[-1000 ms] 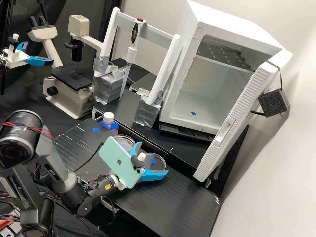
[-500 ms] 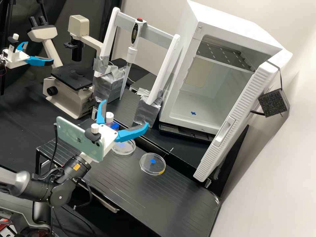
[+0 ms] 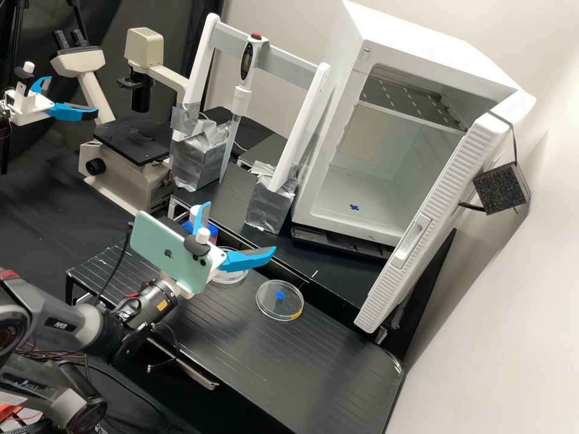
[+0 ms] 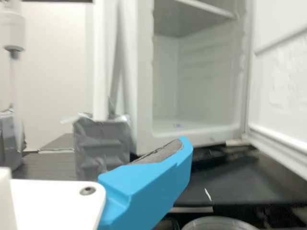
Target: Open the lid
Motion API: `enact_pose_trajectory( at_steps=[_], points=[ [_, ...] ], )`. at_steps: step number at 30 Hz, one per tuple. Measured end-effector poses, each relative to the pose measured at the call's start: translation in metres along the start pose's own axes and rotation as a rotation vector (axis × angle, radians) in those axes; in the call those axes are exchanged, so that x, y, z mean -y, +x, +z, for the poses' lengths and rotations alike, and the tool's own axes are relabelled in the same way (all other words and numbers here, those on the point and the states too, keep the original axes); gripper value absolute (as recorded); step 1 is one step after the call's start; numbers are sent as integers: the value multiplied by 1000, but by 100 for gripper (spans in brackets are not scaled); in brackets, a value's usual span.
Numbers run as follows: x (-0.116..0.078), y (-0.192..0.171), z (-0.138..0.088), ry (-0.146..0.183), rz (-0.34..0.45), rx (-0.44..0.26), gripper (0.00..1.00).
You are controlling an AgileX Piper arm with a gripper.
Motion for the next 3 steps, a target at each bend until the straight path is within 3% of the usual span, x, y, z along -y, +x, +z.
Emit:
enact_pose_trajectory(
  at_steps=[3],
  points=[
    [-5,0,6,48,28,32,100]
  ],
)
